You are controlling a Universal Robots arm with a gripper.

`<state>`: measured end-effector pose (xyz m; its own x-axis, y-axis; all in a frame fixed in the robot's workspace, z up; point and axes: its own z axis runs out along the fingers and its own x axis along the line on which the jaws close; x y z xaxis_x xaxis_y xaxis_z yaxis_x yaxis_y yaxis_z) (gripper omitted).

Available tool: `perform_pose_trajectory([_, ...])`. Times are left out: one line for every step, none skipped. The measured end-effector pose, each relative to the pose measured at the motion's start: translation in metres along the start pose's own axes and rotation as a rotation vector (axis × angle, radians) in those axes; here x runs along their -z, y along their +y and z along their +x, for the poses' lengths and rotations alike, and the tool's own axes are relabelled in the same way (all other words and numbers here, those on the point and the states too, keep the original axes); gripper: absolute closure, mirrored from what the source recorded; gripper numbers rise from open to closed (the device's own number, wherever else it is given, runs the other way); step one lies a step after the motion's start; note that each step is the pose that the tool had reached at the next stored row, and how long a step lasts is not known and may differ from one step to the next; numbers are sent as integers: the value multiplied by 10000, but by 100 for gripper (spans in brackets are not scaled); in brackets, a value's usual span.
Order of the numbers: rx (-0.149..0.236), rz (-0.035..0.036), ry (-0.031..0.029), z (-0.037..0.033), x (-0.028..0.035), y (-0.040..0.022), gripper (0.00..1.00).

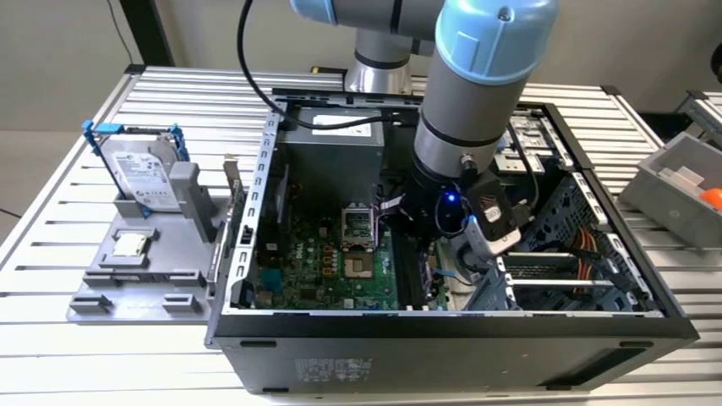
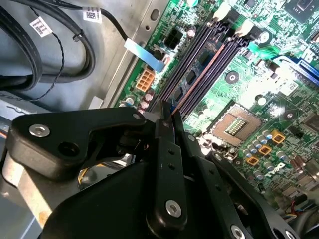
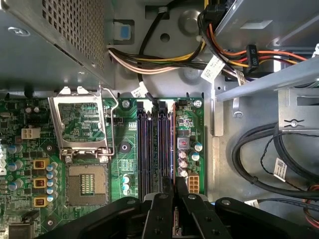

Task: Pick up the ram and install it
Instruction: 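Press down the ram until it locks into place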

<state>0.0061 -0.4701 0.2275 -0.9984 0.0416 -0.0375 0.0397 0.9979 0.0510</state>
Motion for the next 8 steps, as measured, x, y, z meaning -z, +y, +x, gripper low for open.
perform_pose_trajectory([-2,6,1,0,0,-5,100])
perform_pose_trajectory([-4,15,-1,-1,-2,-6,100])
perform_pose_trajectory([-7,33,-2,-1,-5,-7,100])
perform_pose_trajectory([-14,57,-3,-1,-6,-11,100])
perform_pose_trajectory([-26,84,-4,-1,-8,-15,100])
perform_pose_trajectory([-49,118,-7,-1,-11,-19,100])
perform_pose_trajectory([-78,149,-9,-1,-10,-27,100])
perform_pose_trajectory([-106,169,-11,-2,-11,-34,100])
